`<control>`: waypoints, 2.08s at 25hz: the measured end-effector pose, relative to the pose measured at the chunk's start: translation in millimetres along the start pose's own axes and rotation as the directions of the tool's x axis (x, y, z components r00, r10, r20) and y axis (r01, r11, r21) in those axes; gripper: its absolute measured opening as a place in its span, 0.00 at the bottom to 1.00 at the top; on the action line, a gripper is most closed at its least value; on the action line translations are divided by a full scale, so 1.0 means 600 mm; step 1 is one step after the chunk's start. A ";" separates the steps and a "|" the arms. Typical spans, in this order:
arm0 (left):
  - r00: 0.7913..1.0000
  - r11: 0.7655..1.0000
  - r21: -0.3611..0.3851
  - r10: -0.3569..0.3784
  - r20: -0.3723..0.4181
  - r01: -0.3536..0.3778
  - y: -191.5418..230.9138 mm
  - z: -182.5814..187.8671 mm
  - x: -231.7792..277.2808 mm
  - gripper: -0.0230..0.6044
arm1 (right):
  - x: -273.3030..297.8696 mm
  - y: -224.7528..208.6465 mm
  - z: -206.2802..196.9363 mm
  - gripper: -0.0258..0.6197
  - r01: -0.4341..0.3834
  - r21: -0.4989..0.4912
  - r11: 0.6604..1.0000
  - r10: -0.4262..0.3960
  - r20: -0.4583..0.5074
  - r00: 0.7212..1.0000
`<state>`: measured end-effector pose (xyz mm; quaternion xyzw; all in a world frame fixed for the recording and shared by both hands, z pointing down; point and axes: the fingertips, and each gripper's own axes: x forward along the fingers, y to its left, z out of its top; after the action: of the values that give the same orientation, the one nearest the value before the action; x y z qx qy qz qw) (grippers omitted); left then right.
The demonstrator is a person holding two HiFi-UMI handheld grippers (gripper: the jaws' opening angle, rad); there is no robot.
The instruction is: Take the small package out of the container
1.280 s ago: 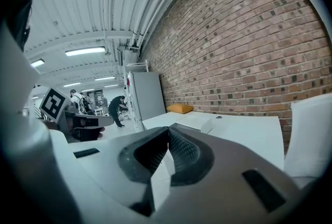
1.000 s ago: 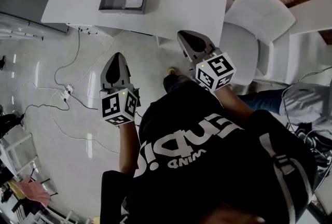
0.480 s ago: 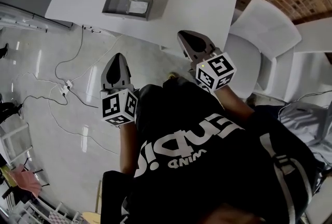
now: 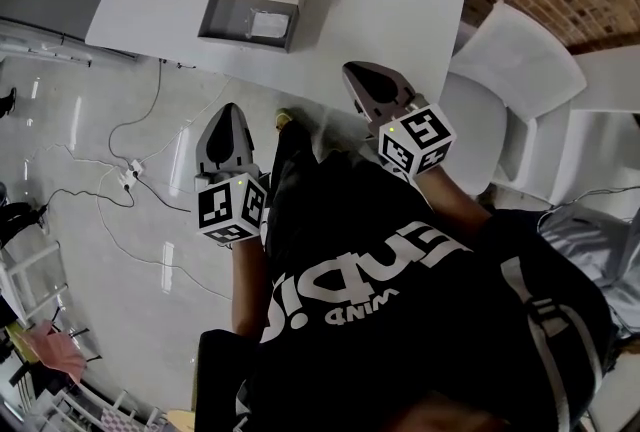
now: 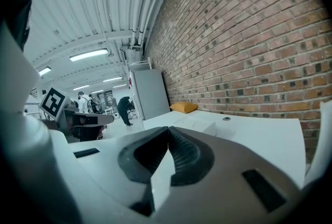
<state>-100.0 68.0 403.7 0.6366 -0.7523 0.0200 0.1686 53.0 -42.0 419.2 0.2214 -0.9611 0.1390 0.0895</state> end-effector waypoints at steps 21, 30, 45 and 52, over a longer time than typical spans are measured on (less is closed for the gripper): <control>0.986 0.987 0.035 -0.152 -0.073 0.154 0.098 0.045 0.172 0.05 | 0.163 -0.024 0.035 0.04 0.083 0.022 0.996 -0.082 -0.012 0.997; 0.961 0.962 0.058 -0.260 -0.095 0.266 0.137 0.068 0.285 0.05 | 0.233 -0.068 0.081 0.04 0.177 0.017 0.984 -0.178 0.012 0.984; 0.929 0.927 0.097 -0.349 -0.126 0.362 0.129 0.104 0.372 0.06 | 0.257 -0.119 0.115 0.04 0.275 0.044 0.960 -0.277 0.044 0.960; 0.921 0.924 0.082 -0.360 -0.151 0.375 0.107 0.100 0.393 0.28 | 0.256 -0.146 0.133 0.04 0.273 0.041 0.961 -0.276 0.064 0.959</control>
<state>-207.0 -159.1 424.8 0.7719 -0.6043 0.0713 0.1840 -52.5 -203.8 399.3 0.3586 -0.9212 0.1330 0.0713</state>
